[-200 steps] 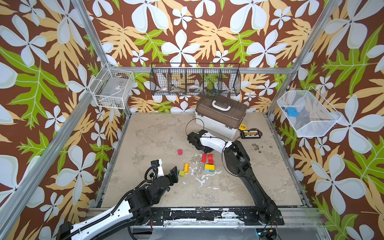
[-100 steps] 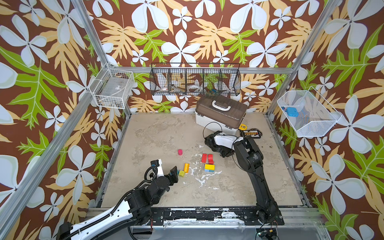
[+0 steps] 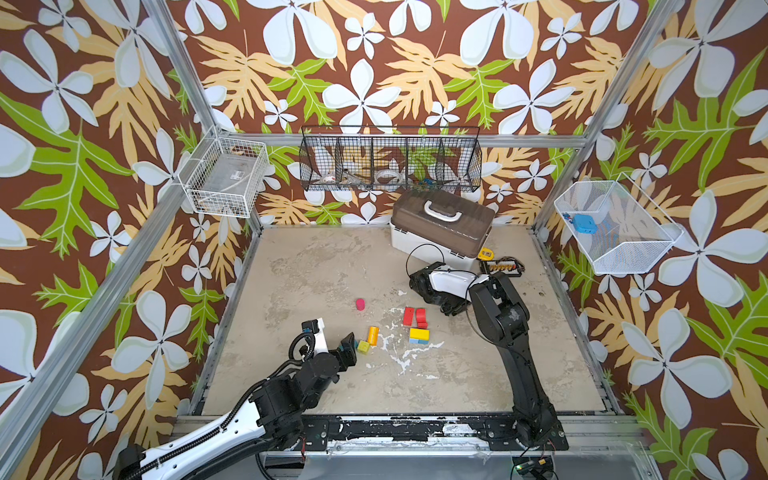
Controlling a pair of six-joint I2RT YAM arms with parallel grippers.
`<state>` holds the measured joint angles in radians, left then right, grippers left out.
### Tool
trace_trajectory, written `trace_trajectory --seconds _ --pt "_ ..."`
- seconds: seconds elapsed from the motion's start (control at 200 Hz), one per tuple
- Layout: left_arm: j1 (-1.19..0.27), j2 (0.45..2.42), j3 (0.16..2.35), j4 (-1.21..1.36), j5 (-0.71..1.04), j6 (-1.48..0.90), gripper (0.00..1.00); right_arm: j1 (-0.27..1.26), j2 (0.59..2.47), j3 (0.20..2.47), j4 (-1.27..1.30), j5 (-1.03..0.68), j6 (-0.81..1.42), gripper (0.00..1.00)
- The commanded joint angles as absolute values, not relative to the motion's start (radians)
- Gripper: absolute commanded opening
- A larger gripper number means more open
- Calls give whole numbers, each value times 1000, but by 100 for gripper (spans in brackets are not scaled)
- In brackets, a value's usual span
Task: Build the wood block tower
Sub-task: 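Lower the tan cylinder beside the red plug and open the right gripper, then move the right gripper back over the red arch and red bar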
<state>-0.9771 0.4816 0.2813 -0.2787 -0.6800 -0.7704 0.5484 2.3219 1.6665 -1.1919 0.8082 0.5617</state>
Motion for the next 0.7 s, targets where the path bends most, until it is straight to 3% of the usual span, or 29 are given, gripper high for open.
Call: trace_trajectory --seconds 0.0,0.21,0.41,0.696 --pt "-977 481 281 -267 -689 -765 93 554 2302 1660 -1096 641 531 51" --pt "-977 482 281 -267 -689 -765 93 555 2219 1632 -1036 548 492 67" --pt "-978 481 281 -267 -687 -765 93 555 2090 1598 -969 455 470 69" --pt "-977 512 287 -268 -699 -774 94 577 1570 1232 -616 215 521 74"
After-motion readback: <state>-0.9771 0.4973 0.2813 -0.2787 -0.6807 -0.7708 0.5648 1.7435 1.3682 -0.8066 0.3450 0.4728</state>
